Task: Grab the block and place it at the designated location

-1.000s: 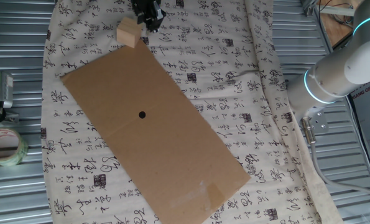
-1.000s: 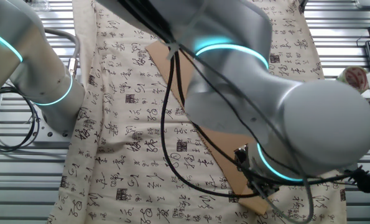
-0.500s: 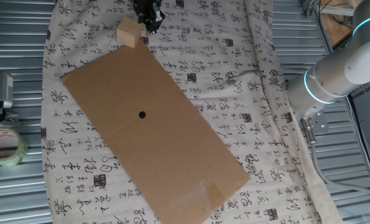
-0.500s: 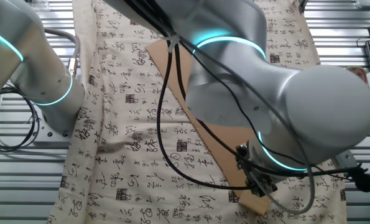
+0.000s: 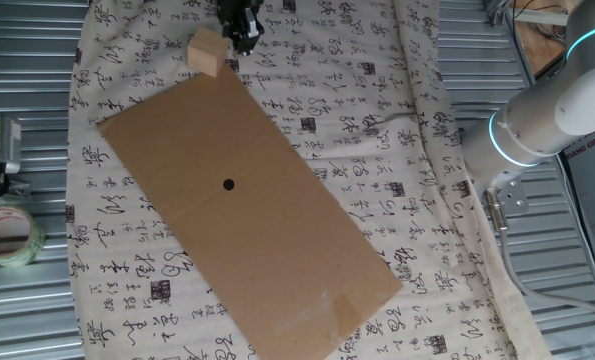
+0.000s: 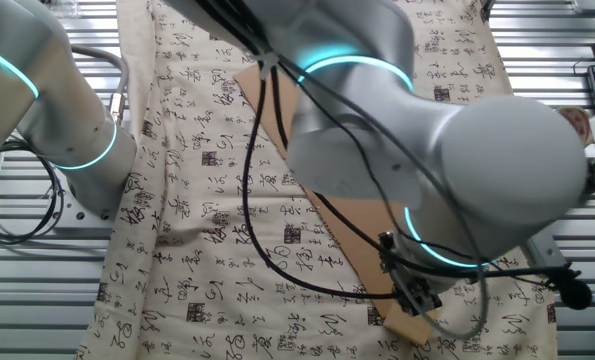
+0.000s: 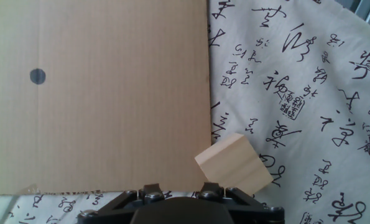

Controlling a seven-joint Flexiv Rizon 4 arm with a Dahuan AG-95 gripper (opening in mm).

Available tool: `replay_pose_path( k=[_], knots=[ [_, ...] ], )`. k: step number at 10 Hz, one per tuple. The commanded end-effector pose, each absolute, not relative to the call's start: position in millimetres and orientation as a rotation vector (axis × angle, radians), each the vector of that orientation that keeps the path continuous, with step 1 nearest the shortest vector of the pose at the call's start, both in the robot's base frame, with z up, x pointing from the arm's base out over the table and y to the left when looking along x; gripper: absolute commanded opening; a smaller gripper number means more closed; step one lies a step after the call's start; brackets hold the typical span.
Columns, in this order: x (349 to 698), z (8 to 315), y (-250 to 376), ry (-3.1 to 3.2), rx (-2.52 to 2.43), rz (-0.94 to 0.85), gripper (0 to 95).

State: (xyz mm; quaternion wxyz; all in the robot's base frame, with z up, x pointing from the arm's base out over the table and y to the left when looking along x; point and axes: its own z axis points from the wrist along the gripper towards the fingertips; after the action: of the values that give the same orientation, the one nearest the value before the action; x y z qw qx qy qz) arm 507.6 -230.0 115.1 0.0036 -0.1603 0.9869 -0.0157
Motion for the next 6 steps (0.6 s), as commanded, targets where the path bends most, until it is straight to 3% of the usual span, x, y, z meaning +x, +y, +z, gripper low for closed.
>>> replay_pose_path(
  k=[1,6],
  knots=[
    [508.7,114.7,-231.1,3.099,-0.505,-0.046,38.0],
    [508.7,114.7,-231.1,3.1,-0.5,-0.032,38.0]
  ],
)
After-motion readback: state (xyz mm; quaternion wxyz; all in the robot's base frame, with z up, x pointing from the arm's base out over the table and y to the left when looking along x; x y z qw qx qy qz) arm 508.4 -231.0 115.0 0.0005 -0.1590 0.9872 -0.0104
